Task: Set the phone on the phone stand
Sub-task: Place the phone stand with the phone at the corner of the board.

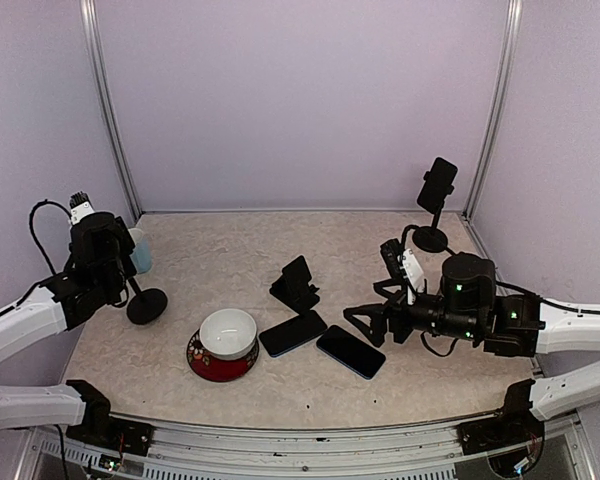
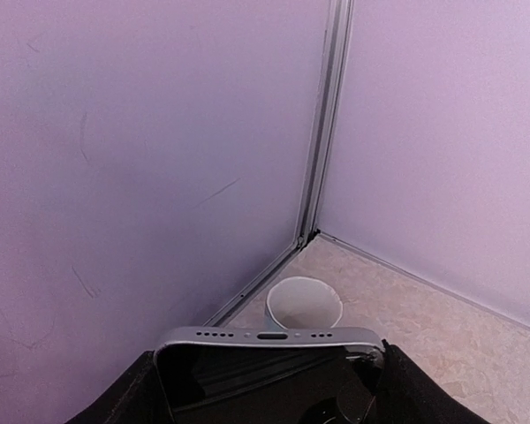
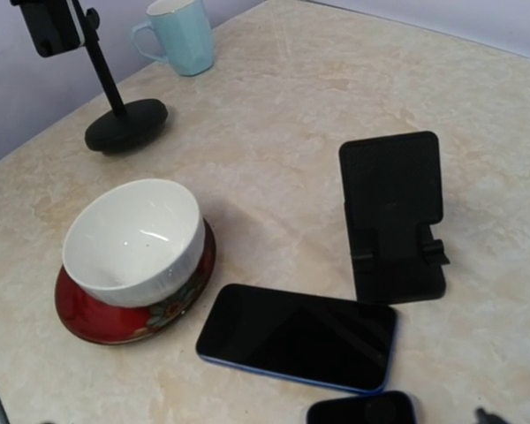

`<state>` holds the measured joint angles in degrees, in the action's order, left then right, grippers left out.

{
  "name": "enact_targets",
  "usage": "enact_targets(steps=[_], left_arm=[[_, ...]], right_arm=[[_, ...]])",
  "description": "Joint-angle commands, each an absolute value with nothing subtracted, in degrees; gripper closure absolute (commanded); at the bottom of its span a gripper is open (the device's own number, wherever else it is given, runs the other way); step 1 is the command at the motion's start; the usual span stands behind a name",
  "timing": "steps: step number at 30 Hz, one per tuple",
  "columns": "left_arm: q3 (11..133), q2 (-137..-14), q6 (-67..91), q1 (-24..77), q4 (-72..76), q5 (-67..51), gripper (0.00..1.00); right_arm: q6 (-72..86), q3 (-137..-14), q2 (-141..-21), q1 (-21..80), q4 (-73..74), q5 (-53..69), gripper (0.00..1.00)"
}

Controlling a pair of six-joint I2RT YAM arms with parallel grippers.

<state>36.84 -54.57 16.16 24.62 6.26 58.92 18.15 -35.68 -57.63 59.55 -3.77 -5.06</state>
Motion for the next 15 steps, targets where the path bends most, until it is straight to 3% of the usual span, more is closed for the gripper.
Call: enact_targets(steps=[1,15], left_arm=[[35.62,-53.20,14.47,24.93,16.30,63.70,0.50],[32.34,-54.07,7.51,25.16,28.36,67.84,0.50]], right_arm=[[18.64,-35.24,-56.78,58.89,-5.11,-4.60,0.00],[19.16,-35.10,-57.19,58.85,-5.42,-4.13,0.00]])
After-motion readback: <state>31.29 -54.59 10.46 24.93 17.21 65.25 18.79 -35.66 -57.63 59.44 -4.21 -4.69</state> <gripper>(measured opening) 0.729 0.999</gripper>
